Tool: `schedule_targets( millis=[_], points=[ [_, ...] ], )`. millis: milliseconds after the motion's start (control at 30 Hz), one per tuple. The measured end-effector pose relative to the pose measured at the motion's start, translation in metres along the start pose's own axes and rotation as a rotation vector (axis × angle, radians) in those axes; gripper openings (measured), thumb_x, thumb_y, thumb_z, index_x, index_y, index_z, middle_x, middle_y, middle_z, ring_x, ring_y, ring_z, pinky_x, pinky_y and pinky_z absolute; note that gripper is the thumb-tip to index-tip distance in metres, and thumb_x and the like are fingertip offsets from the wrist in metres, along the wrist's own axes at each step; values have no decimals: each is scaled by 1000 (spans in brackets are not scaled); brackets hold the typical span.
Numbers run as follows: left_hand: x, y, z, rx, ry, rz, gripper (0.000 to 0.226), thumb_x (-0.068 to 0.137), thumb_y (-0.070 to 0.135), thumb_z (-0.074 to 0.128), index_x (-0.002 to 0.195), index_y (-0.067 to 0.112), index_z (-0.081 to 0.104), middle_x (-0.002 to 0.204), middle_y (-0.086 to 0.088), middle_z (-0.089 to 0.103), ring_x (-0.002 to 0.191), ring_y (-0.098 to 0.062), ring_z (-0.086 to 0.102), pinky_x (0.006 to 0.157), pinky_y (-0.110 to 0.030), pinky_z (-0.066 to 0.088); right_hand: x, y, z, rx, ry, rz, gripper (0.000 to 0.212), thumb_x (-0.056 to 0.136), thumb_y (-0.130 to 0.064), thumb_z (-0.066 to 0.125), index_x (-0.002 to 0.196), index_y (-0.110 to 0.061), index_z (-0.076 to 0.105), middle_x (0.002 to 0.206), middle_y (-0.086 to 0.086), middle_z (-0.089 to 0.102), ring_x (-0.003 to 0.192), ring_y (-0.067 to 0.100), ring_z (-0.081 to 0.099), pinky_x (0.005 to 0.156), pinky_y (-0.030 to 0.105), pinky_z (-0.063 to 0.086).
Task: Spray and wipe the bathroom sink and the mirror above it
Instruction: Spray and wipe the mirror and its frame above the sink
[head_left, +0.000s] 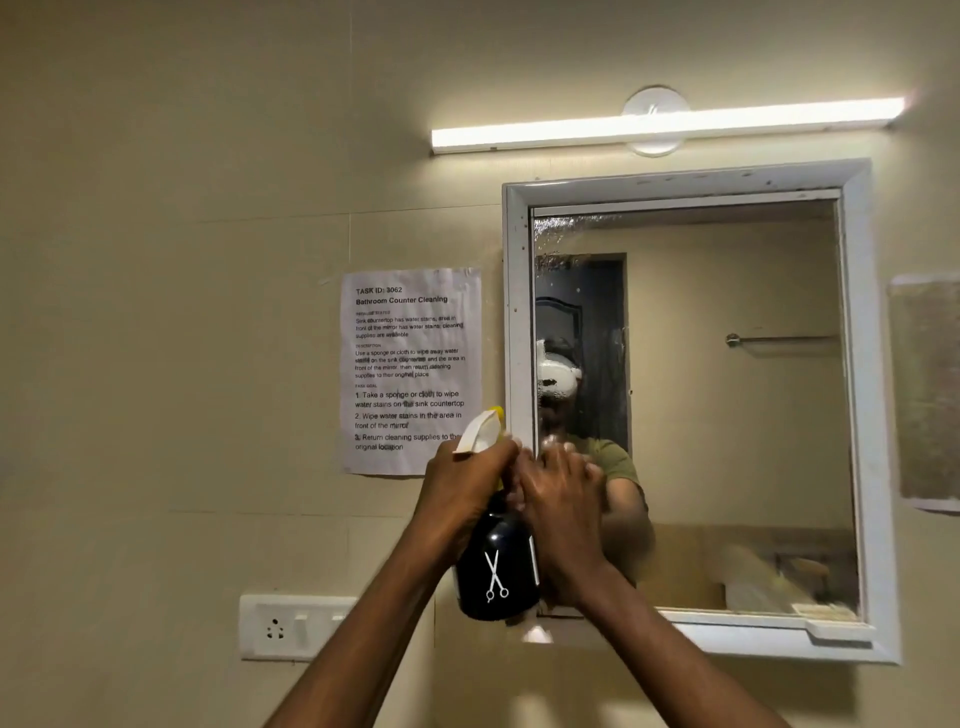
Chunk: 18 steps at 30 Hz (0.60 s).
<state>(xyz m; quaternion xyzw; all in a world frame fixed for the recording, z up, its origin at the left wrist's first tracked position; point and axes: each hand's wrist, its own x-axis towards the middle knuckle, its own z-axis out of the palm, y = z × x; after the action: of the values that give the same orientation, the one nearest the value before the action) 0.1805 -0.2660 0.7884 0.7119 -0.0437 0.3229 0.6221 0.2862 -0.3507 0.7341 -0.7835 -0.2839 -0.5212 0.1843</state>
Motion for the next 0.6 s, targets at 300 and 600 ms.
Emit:
schedule_targets(
  millis=[300,600],
  points=[
    [21,27,-2,-56,-21,59,18,70,26,65,82,13,71,79,-16,71,72,-30,66,72,-45,55,90,-5,-31,-32,122,62,71,77,-32,66,143,-26,38,107,16,53,94,32,49,75,41,36],
    [31,30,6,-16,-6,73,14,77,24,65,72,11,64,66,-11,68,61,-24,64,70,-39,53,18,0,6,-18,57,58,58,83,-50,34,135,-25,41,110,14,55,101,33,54,79,45,45]
  ],
)
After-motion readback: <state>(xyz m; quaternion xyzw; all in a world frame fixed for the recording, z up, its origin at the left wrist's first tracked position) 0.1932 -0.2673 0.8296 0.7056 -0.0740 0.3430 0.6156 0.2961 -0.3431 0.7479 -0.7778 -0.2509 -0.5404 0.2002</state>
